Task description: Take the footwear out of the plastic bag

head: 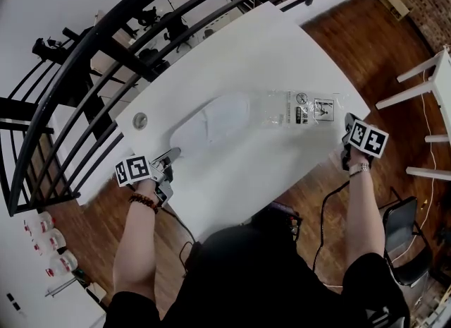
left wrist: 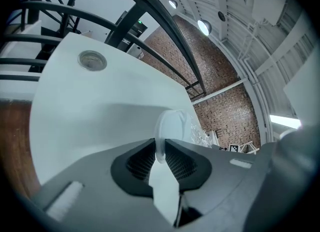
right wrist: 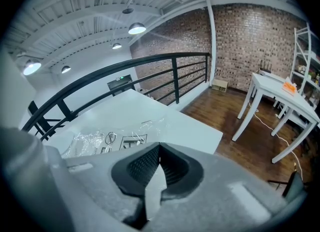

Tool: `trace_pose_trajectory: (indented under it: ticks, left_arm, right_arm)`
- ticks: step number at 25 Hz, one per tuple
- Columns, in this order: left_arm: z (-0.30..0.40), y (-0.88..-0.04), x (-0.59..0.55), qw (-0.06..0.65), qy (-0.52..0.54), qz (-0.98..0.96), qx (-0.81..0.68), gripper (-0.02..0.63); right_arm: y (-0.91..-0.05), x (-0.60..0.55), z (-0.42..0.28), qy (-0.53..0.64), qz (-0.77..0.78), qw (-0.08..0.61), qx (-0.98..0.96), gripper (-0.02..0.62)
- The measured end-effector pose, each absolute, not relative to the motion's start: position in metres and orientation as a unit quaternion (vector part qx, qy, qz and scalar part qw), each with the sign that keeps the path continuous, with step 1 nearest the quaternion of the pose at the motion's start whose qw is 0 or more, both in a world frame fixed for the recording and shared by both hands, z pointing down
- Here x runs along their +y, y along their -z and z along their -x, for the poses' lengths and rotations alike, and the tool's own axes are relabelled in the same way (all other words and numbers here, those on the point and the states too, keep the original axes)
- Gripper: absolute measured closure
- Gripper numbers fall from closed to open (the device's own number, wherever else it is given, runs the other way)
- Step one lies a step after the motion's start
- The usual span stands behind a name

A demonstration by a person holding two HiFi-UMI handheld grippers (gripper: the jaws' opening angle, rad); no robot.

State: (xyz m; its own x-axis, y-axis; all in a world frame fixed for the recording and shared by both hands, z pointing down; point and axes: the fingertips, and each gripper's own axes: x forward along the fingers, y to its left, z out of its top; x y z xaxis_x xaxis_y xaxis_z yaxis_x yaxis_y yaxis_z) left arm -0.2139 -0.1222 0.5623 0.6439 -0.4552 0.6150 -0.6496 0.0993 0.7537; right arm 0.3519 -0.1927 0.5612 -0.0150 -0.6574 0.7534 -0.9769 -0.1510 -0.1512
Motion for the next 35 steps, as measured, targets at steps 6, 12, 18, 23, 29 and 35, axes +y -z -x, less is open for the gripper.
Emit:
trace_pose_trajectory:
  ticks: [6, 12, 18, 23, 29, 35]
  left_arm:
    - [0.211, -0.559, -0.12, 0.604, -0.086, -0.668, -0.426, 0.518]
    - [0.212, -0.564, -0.116, 0.56, -0.157, -0.676, -0.452, 0.397]
    - [0.219, -0.559, -0.118, 0.538, -0.17, -0.68, -0.467, 0.379]
    - [0.229, -0.551, -0.115, 0.522, -0.167, -0.69, -0.472, 0.396]
    - [0.24, -0.539, -0.107, 0.497, -0.166, -0.713, -0.465, 0.459]
    - [0.242, -0.522, -0.098, 0.463, -0.17, -0.747, -0.446, 0.545]
  right_arm:
    - [-0.558, -0.191, -0.351, -0.36, -0.662, 0.23, -0.616, 0.577]
    - [-0.551, -0.191, -0.357, -0.337, -0.668, 0.249, -0.615, 0.465]
    - [-0.54, -0.197, -0.347, -0.314, -0.671, 0.254, -0.622, 0.462]
    - [-0.524, -0.198, -0.321, -0.291, -0.665, 0.256, -0.638, 0.463]
    - [-0.504, -0.19, -0.277, -0.266, -0.656, 0.255, -0.658, 0.464]
    - [-0.486, -0.169, -0.233, -0.242, -0.646, 0.25, -0.68, 0.531]
